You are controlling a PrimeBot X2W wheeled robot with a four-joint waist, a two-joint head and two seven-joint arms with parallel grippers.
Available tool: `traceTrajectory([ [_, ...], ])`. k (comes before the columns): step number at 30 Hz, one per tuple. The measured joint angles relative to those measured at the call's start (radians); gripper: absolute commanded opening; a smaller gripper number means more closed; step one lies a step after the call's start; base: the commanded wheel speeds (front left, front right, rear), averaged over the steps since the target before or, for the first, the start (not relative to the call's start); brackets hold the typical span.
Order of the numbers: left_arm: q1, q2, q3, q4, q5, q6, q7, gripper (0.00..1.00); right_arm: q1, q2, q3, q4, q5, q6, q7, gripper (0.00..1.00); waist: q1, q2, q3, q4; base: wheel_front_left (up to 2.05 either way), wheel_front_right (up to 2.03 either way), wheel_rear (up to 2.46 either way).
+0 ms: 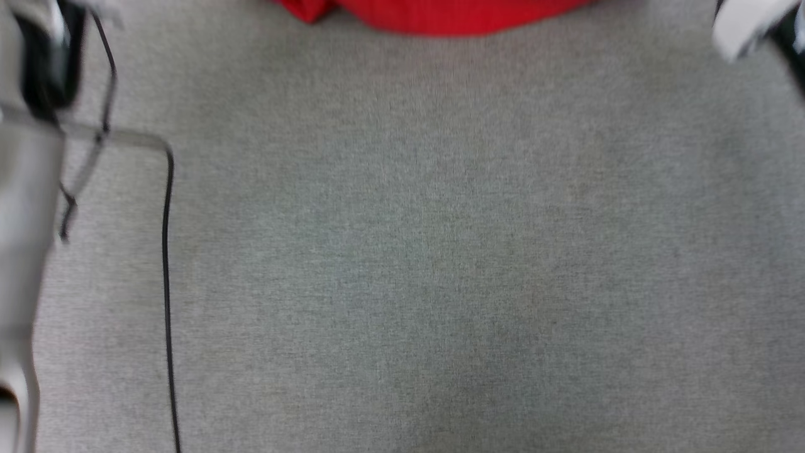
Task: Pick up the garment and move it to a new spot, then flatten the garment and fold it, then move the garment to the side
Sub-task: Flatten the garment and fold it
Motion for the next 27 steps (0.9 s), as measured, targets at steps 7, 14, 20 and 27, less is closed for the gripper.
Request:
traceTrajectory([
  [7, 0.391, 0.054, 0.038, -0.223, -0.039, 0.096, 0.003, 0.0, 0.232, -0.047, 0.073, -0.087, 0.05, 0.0, -0.012, 0.0, -0.0001, 0.0, -0.106, 0.006, 0.0, 0.0, 0.0],
  [14, 0.799, 0.085, 0.03, -0.442, -0.089, 0.204, 0.066, 0.0, 0.504, -0.139, 0.106, -0.168, 0.093, 0.0, 0.001, 0.0, -0.0003, 0.0001, -0.236, 0.02, 0.0, 0.0, 0.0],
  [20, 1.049, 0.097, 0.006, -0.534, -0.129, 0.259, 0.105, 0.0, 0.704, -0.176, 0.109, -0.235, 0.083, 0.0, 0.001, 0.0, -0.0003, 0.0001, -0.322, 0.034, 0.0, 0.0, 0.0],
  [27, 1.256, 0.095, -0.018, -0.574, -0.174, 0.299, 0.13, 0.0, 0.924, -0.179, 0.045, -0.252, 0.074, 0.0, -0.001, 0.0, -0.0003, 0.0001, -0.409, 0.044, 0.0, 0.0, 0.0],
])
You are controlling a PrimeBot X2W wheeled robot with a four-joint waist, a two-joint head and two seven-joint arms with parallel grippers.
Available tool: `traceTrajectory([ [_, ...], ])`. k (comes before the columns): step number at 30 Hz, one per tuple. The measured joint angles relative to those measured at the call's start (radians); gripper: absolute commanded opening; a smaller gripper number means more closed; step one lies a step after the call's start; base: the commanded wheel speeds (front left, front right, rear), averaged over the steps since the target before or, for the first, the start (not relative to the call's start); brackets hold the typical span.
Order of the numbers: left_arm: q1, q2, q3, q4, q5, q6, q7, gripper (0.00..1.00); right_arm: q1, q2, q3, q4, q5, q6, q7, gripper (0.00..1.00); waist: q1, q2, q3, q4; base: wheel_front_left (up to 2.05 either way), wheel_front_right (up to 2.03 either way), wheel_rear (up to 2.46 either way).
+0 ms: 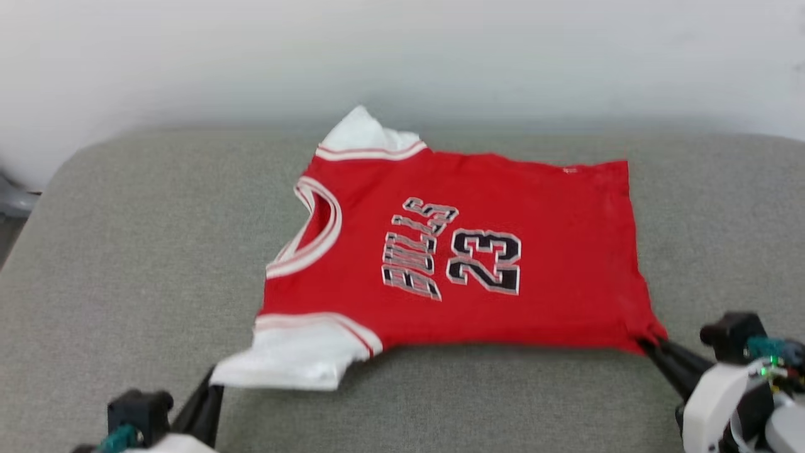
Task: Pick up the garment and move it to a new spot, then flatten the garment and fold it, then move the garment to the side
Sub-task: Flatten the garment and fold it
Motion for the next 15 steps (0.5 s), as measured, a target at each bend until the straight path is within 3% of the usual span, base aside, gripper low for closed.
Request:
traceTrajectory([
  [5, 0.132, -0.015, -0.007, -0.016, -0.06, 0.014, 0.017, 0.0, 0.141, 0.002, -0.044, -0.021, -0.017, 0.0, 0.006, 0.0, 0.0, 0.0, -0.049, 0.0, 0.0, 0.0, 0.0],
  [15, 0.293, 0.005, -0.05, -0.059, -0.172, -0.016, 0.136, 0.0, 0.383, 0.004, -0.164, -0.1, -0.026, 0.0, 0.057, 0.0, 0.0002, 0.0, -0.093, 0.006, 0.0, 0.0, 0.0],
])
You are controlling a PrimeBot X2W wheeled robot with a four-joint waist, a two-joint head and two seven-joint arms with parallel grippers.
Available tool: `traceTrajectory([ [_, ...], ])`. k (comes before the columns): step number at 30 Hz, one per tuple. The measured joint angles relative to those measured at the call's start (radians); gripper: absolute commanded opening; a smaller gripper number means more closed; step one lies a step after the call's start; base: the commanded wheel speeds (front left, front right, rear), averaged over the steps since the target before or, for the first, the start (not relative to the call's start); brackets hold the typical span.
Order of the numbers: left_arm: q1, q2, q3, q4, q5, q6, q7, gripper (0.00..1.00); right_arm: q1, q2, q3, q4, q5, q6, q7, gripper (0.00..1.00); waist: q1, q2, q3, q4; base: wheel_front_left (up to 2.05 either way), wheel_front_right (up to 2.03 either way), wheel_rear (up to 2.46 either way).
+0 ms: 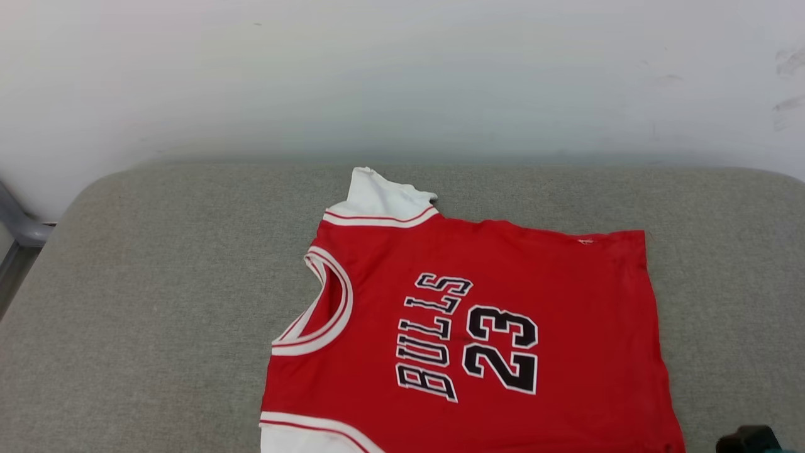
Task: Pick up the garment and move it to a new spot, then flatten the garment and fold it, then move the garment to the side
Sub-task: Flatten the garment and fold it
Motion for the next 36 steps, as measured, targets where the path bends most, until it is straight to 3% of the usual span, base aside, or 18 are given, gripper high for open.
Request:
traceTrajectory([
  [11, -0.033, 0.014, -0.014, -0.012, 0.026, -0.028, -0.009, 0.0, 0.097, 0.023, -0.129, -0.106, -0.043, 0.0, 0.068, 0.0, 0.0001, 0.0, 0.007, -0.003, 0.0, 0.0, 0.0],
  [24, -0.377, 0.007, -0.024, 0.111, 0.124, -0.125, -0.026, 0.0, 0.031, 0.061, -0.221, -0.184, -0.048, 0.0, 0.123, 0.0, 0.0003, 0.0, 0.067, -0.042, 0.0, 0.0, 0.0],
  [36, -0.707, -0.035, -0.035, 0.355, 0.16, -0.226, -0.026, 0.0, -0.14, 0.11, -0.201, -0.15, -0.036, 0.0, 0.143, 0.0, 0.0004, -0.0001, 0.204, -0.092, 0.0, 0.0, 0.0],
])
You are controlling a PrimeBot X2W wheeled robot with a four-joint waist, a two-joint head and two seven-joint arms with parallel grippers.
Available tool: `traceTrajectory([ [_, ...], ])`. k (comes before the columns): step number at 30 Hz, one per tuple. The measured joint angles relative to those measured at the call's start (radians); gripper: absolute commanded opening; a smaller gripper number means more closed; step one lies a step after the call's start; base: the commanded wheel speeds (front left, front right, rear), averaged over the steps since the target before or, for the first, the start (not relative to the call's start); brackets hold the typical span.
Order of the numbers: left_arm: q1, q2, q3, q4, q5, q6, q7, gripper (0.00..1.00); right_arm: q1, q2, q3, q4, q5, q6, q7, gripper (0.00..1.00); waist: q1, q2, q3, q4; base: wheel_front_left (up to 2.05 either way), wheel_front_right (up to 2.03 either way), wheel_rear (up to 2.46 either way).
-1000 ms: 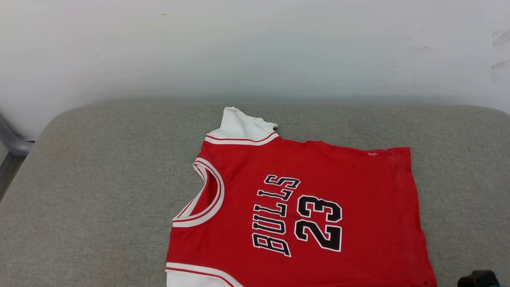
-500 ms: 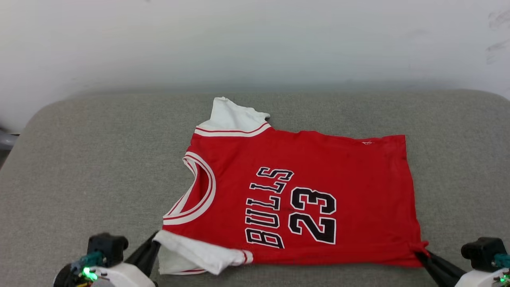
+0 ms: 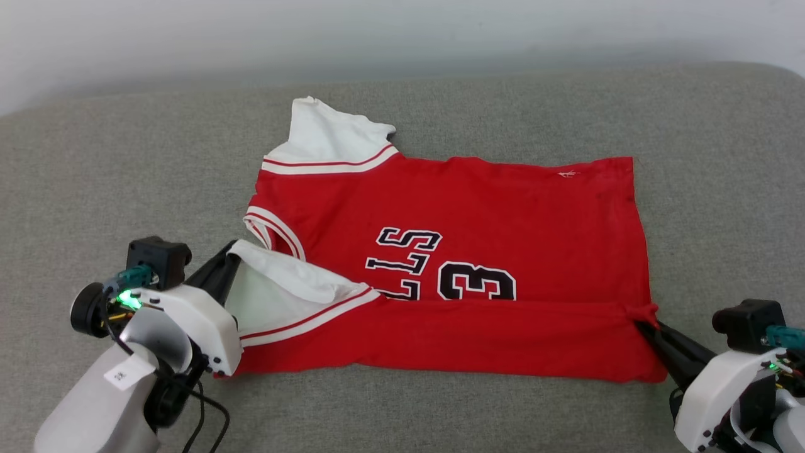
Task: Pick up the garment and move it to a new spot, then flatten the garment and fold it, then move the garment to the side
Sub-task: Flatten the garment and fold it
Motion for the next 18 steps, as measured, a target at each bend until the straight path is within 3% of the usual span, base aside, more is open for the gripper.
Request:
traceTrajectory([
  [9, -0.145, -0.047, -0.044, 0.236, 0.025, -0.063, -0.011, 0.0, -0.121, 0.04, 0.059, 0.132, 0.006, 0.0, 0.001, 0.0, 0.0, 0.0, 0.091, -0.017, 0.0, 0.0, 0.0],
  [15, -0.202, -0.1, -0.091, 0.433, 0.012, -0.101, -0.075, 0.0, -0.175, 0.052, 0.114, 0.226, 0.016, 0.0, -0.022, 0.0, -0.0001, 0.0, 0.114, -0.022, 0.0, 0.0, 0.0],
  [16, -0.206, -0.107, -0.095, 0.449, 0.01, -0.104, -0.085, 0.22, -0.176, 0.053, 0.116, 0.23, 0.02, 0.0, -0.027, 0.0, -0.0001, 0.0, 0.11, -0.021, 0.0, 0.0, 0.0],
  [17, -0.21, -0.114, -0.102, 0.462, 0.005, -0.105, -0.091, 1.0, -0.177, 0.055, 0.117, 0.233, 0.023, 0.0, -0.034, 0.26, -0.0001, 0.0, 0.106, -0.02, 0.0, 0.0, 0.0],
  [18, -0.215, -0.118, -0.109, 0.472, 0.005, -0.106, -0.099, 1.0, -0.177, 0.057, 0.116, 0.235, 0.027, 0.0, -0.044, 0.65, -0.0001, 0.0, 0.1, -0.018, 0.0, 0.0, 0.0],
])
